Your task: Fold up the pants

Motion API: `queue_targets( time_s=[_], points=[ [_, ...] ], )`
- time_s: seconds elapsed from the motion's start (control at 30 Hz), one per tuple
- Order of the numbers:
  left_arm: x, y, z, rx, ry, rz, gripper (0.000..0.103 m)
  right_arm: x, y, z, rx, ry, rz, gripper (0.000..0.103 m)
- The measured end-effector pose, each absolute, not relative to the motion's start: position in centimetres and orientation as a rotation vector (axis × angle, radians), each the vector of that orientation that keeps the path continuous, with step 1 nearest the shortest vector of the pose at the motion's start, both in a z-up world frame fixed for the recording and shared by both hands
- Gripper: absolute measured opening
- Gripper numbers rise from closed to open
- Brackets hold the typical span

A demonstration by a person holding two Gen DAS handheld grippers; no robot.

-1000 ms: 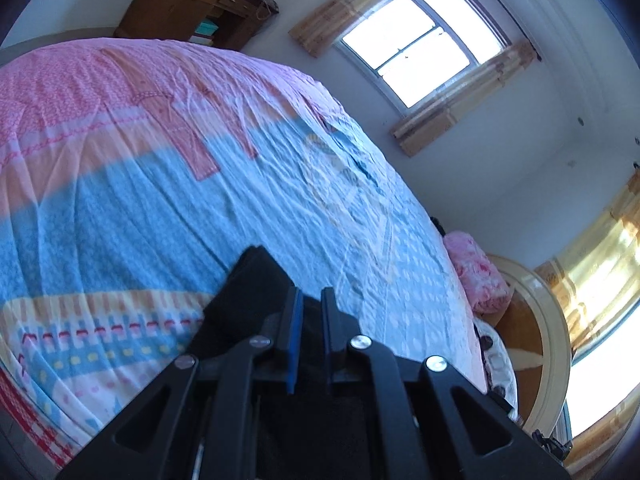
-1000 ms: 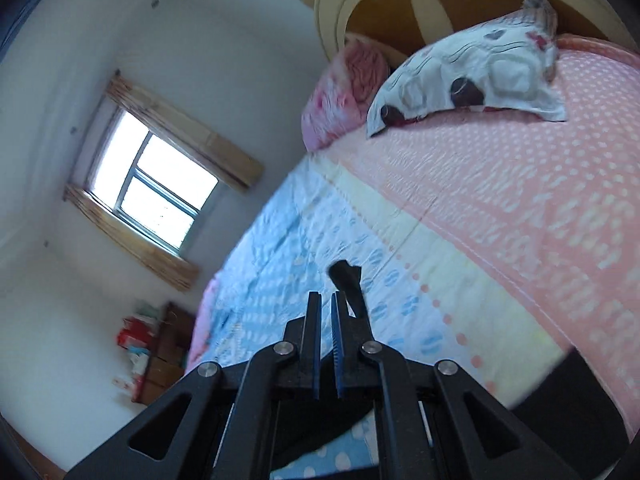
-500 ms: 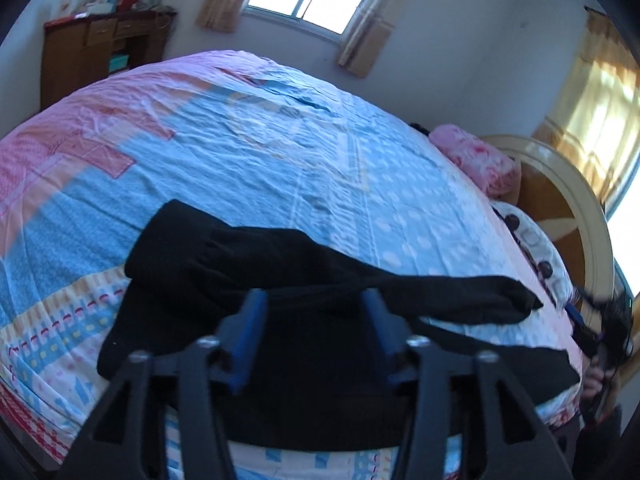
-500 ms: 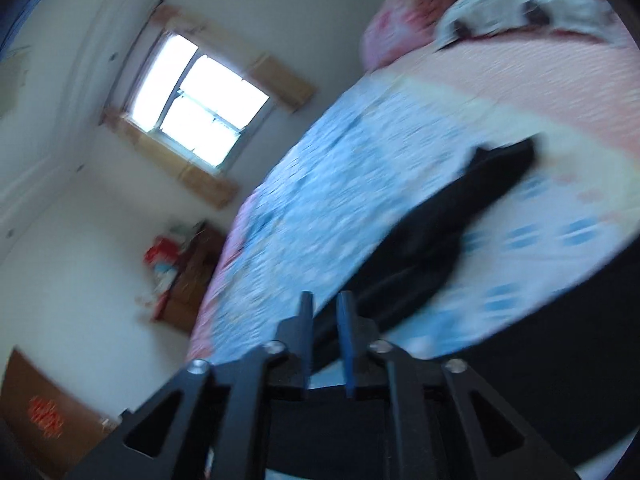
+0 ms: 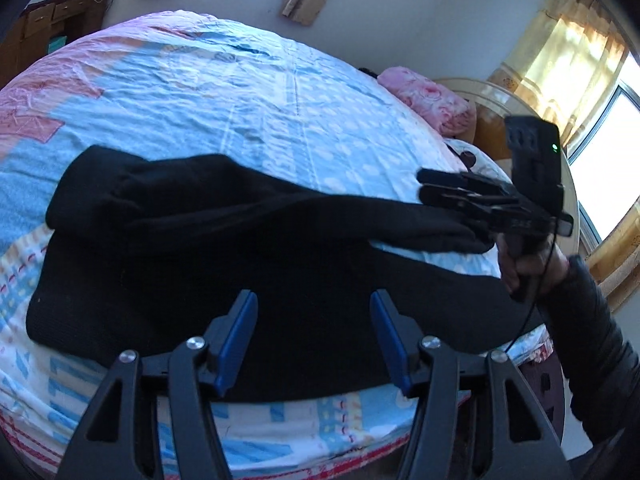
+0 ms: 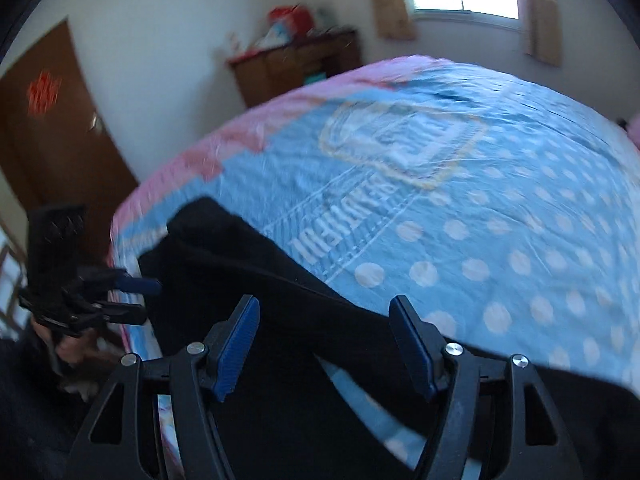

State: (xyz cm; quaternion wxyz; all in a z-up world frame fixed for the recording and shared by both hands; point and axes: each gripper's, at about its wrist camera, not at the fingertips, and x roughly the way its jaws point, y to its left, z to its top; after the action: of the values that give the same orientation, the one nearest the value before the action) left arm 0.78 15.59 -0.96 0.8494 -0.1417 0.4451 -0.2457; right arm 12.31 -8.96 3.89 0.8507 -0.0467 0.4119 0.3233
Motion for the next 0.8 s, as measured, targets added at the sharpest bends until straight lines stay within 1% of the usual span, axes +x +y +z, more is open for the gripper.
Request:
queue_targets(
  time_s=[0.13,0.23,0.27,0.3,0.37,0.47,0.57,0.7,0.8],
  points=[
    [-0.2,16.8,-1.4,-0.311,0.952,-0.490,0.061,12.8,-5.0,2.1,-0.385,0.840,0.740,0.069],
    [-0.7,17.9,-1.4,-0.323,0.949,-0.464,0.061,13.3,-2.5,0.7,-0.486,0.860,0.821,0.067],
    [-0.8,18.2,-1.4,-0.330,0.946,-0.457,0.061,13.6,-1.9,0.2,-0.499,0.881,0.852,0.059],
    [-0.9,18.4,-1.4,-0.338,0.944,-0.452,0.061,14.0,-1.3,-0.5,-0.530,0.905,0.862,0.039],
    [-1.0,18.9,-1.5,-0.362,0.940,-0.442,0.061,14.6,-0.5,-1.8,-0.576,0.949,0.833,0.010],
    [-0.9,19.4,-1.7,-0.384,0.938,-0.447,0.061,14.3,-0.7,-1.6,-0.571,0.934,0.806,0.005],
    [-0.6,19.4,-1.8,-0.423,0.923,-0.482,0.061,12.1,-1.4,0.6,-0.543,0.848,0.742,0.004],
    [-0.1,18.8,-2.3,-0.502,0.909,-0.547,0.061,6.0,-1.3,3.9,-0.501,0.718,0.710,0.004],
    [0.2,18.4,-2.4,-0.543,0.904,-0.581,0.061,2.1,-0.6,4.4,-0.484,0.654,0.714,0.004]
  ],
)
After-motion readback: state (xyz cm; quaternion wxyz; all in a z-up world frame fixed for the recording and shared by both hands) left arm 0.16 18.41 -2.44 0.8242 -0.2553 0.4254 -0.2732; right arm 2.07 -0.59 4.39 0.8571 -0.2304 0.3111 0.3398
